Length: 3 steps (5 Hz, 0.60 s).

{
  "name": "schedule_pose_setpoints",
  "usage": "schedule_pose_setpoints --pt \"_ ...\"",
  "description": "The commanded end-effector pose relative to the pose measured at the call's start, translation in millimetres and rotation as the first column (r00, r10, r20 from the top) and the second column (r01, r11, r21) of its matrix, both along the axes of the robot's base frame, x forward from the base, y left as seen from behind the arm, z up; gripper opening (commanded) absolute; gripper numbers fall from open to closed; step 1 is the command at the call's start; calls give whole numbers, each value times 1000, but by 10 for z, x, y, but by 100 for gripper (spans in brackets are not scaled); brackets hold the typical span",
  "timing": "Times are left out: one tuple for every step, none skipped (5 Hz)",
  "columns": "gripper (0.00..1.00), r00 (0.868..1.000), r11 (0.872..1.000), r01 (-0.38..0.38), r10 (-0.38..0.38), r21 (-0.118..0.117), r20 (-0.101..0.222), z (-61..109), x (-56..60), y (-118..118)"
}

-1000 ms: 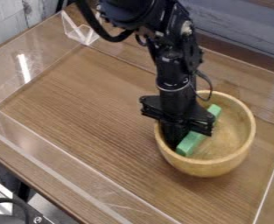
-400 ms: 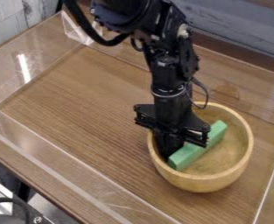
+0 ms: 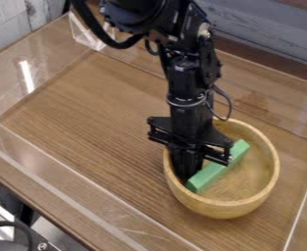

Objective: Put the green block in the brown bowl

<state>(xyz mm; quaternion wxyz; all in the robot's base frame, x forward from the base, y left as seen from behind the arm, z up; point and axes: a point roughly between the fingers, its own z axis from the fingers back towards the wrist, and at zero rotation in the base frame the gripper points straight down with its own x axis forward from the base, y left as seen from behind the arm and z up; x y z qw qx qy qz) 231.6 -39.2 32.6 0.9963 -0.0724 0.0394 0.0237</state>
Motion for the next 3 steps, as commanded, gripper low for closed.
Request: schedule_pose_setpoints --pt "0 998 1000 -10 10 -11 66 211 119 37" --pt "0 998 1000 -12 13 -18 69 283 138 63" --pt "0 997 1000 -14 16 -26 73 376 153 86"
